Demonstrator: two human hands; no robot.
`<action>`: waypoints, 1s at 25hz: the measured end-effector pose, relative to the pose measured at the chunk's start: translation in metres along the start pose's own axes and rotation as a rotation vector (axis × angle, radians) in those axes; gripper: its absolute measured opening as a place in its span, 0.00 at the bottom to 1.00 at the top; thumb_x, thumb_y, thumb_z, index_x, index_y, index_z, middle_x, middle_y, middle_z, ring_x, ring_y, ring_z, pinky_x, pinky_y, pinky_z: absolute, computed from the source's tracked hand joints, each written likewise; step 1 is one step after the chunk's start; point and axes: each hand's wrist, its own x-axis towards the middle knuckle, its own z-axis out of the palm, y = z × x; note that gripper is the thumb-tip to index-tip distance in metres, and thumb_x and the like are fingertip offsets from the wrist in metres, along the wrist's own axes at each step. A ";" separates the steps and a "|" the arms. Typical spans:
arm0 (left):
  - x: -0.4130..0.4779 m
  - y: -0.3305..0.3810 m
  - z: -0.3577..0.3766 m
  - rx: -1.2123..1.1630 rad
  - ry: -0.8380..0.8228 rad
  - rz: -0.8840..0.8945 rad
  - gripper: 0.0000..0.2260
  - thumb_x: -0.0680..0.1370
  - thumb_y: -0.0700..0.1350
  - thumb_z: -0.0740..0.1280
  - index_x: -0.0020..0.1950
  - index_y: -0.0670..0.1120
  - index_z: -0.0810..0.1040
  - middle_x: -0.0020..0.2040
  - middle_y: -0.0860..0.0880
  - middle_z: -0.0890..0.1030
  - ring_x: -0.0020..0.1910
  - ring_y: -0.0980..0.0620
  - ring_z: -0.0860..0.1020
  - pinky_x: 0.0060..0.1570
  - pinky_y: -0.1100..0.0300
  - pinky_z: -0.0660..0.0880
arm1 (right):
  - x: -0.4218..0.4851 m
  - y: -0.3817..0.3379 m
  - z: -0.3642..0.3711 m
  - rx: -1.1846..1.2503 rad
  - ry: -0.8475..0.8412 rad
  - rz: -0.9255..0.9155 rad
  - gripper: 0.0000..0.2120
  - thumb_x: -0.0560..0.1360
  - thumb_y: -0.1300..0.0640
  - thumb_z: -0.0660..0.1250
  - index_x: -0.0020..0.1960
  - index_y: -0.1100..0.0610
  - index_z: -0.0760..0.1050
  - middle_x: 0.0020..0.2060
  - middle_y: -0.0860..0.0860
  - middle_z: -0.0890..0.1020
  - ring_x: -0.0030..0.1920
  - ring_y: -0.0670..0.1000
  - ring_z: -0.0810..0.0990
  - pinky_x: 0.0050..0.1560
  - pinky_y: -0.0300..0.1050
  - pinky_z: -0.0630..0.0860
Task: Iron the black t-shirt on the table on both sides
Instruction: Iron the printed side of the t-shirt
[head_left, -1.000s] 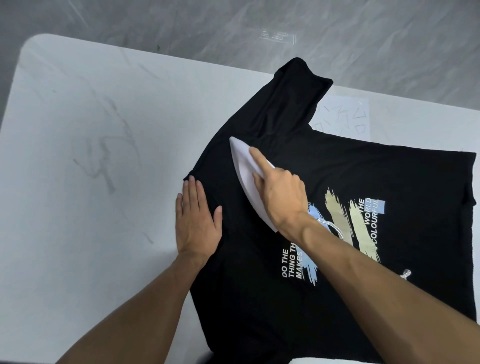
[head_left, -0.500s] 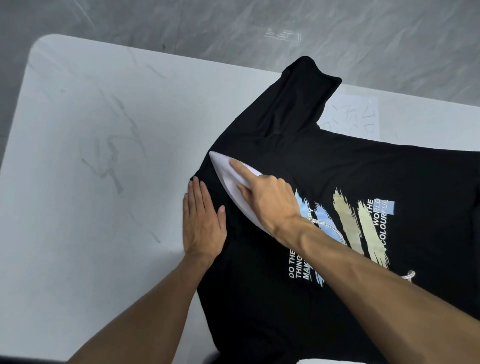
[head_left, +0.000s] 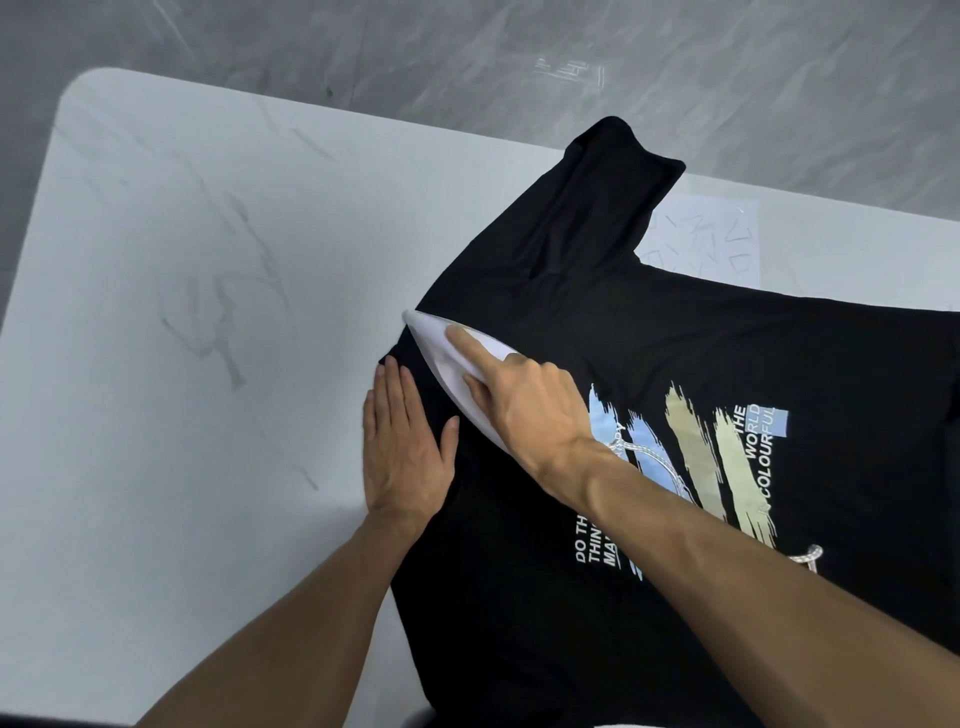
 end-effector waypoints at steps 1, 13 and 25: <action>0.000 0.000 -0.001 0.000 -0.001 0.001 0.35 0.81 0.59 0.46 0.79 0.36 0.47 0.80 0.39 0.50 0.80 0.44 0.49 0.78 0.49 0.52 | 0.001 0.004 0.000 0.003 0.012 0.023 0.27 0.81 0.55 0.55 0.76 0.38 0.51 0.35 0.53 0.73 0.34 0.59 0.73 0.36 0.49 0.66; -0.002 0.000 -0.006 -0.002 0.002 0.041 0.32 0.82 0.57 0.47 0.79 0.38 0.50 0.80 0.38 0.52 0.79 0.42 0.52 0.76 0.44 0.57 | -0.004 0.075 -0.018 0.190 0.169 0.315 0.22 0.82 0.48 0.54 0.74 0.37 0.55 0.37 0.57 0.78 0.36 0.60 0.71 0.41 0.52 0.70; 0.035 0.039 -0.012 0.280 -0.135 0.412 0.37 0.79 0.66 0.40 0.76 0.42 0.32 0.77 0.36 0.34 0.78 0.39 0.36 0.78 0.45 0.43 | -0.004 0.077 -0.015 0.172 0.191 0.300 0.21 0.83 0.50 0.53 0.75 0.39 0.56 0.33 0.55 0.77 0.33 0.58 0.72 0.37 0.49 0.68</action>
